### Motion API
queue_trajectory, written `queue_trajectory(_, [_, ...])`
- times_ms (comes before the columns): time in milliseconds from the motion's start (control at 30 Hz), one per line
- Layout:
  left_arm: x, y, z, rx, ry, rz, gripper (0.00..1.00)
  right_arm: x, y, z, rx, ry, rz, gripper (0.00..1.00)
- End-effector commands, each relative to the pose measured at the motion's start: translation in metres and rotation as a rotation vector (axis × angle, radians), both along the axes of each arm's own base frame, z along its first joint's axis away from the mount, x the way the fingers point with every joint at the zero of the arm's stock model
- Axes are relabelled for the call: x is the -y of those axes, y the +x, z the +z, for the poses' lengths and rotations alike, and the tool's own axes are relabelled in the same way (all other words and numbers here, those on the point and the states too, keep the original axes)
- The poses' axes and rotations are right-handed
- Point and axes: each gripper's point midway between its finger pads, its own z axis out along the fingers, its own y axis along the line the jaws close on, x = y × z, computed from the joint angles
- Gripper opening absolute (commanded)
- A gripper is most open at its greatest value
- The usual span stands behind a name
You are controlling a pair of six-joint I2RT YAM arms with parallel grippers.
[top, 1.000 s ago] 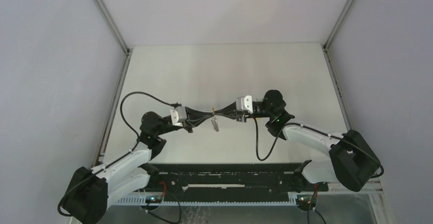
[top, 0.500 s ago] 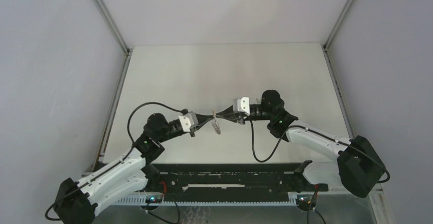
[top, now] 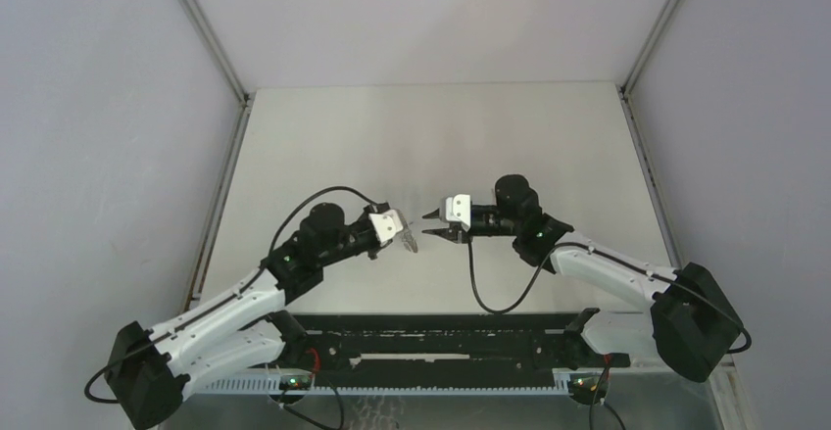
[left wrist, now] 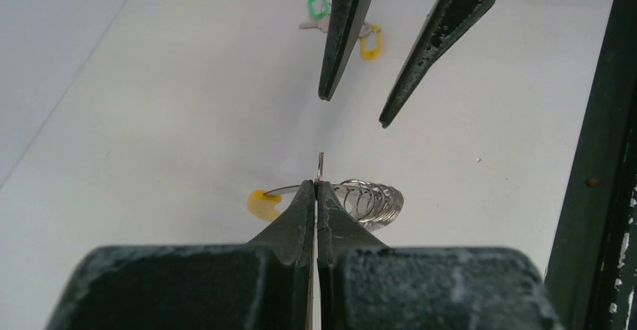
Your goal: Put the keys on the keyring
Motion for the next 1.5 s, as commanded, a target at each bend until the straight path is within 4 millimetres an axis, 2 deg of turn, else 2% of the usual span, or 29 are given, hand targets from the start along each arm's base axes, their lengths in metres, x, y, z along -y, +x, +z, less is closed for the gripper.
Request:
queue_trajectory(0, [0.005,0.006,0.028,0.054,0.015,0.000,0.00,-0.011,0.004,0.016,0.081,0.027,0.009,0.32])
queue_trajectory(367, [0.010,0.000,0.024,0.018,0.099,-0.028,0.00,-0.024,0.015,0.018,0.106,0.058,-0.003,0.27])
queue_trajectory(567, [0.013,-0.002,0.025,0.003,0.124,-0.037,0.00,-0.027,0.012,0.019,0.115,0.066,0.018,0.26])
queue_trajectory(1100, [0.013,-0.001,0.029,-0.003,0.131,-0.025,0.00,-0.034,0.000,0.007,0.092,0.001,0.084,0.19])
queue_trajectory(1300, [0.017,-0.006,0.029,-0.016,0.122,-0.059,0.00,-0.038,0.004,0.006,0.098,-0.004,0.070,0.13])
queue_trajectory(1467, [0.017,-0.007,0.029,-0.017,0.122,-0.062,0.00,-0.041,0.003,0.001,0.093,-0.021,0.078,0.12])
